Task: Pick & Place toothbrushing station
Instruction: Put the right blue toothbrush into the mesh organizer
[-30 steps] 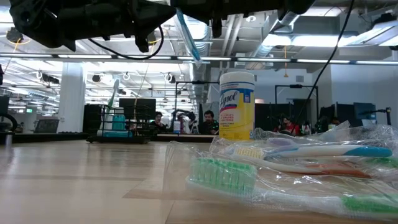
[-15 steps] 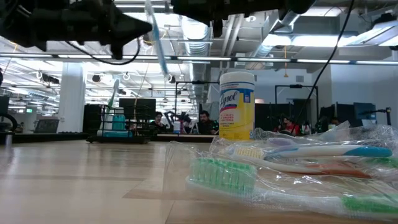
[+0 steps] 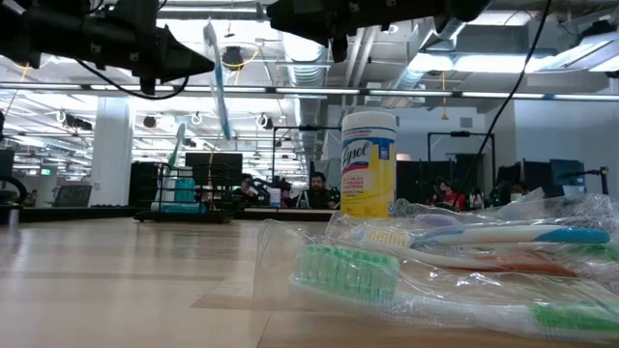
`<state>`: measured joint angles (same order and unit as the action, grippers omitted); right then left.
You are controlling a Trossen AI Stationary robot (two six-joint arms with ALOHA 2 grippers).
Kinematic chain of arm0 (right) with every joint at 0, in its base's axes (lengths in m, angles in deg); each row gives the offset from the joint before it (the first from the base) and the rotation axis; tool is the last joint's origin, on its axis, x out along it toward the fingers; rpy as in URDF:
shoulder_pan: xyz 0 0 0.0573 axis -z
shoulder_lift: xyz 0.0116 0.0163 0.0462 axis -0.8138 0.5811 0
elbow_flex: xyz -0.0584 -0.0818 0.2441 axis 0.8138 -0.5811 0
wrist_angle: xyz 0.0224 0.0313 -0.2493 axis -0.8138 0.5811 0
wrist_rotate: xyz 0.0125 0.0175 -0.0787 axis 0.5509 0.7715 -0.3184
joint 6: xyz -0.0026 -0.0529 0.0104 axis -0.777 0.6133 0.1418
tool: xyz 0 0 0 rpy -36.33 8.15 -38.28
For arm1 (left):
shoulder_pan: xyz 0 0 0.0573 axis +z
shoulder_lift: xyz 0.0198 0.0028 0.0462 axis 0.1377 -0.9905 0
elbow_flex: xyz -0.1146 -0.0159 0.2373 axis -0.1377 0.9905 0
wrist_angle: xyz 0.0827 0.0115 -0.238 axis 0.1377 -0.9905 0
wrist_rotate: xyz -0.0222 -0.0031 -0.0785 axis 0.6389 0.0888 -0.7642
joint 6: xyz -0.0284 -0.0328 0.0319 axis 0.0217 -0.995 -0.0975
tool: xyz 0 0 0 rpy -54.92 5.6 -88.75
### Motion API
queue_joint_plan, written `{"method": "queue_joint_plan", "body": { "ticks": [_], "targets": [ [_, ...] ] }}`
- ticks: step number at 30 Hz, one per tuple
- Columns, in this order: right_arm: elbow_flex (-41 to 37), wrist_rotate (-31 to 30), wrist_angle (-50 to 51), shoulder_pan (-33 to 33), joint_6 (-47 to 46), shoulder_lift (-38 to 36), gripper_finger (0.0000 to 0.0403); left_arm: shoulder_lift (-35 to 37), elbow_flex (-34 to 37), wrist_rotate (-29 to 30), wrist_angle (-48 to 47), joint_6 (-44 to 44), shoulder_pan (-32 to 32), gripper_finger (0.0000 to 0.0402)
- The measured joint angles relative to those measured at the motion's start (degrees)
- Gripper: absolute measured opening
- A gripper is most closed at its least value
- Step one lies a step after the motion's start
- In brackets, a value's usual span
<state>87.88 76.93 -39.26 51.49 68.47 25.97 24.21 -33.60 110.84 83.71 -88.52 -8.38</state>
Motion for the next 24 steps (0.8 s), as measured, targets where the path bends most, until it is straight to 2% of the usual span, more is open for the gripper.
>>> {"method": "queue_joint_plan", "body": {
  "ticks": [9,15,24],
  "targets": [
    [0.02,-0.01,1.46,0.02,-0.06,0.0,0.0088,4.97,0.0,11.14,-5.13,0.58,0.02,0.0],
    [0.04,0.0,1.9,0.0,-0.08,0.0,0.0088,8.07,0.0,17.88,-7.0,4.17,0.02,0.0],
    [0.04,0.0,1.9,-0.55,-0.06,0.0,0.0088,11.67,0.0,24.1,-12.08,6.03,1.09,0.0]
  ]
}}
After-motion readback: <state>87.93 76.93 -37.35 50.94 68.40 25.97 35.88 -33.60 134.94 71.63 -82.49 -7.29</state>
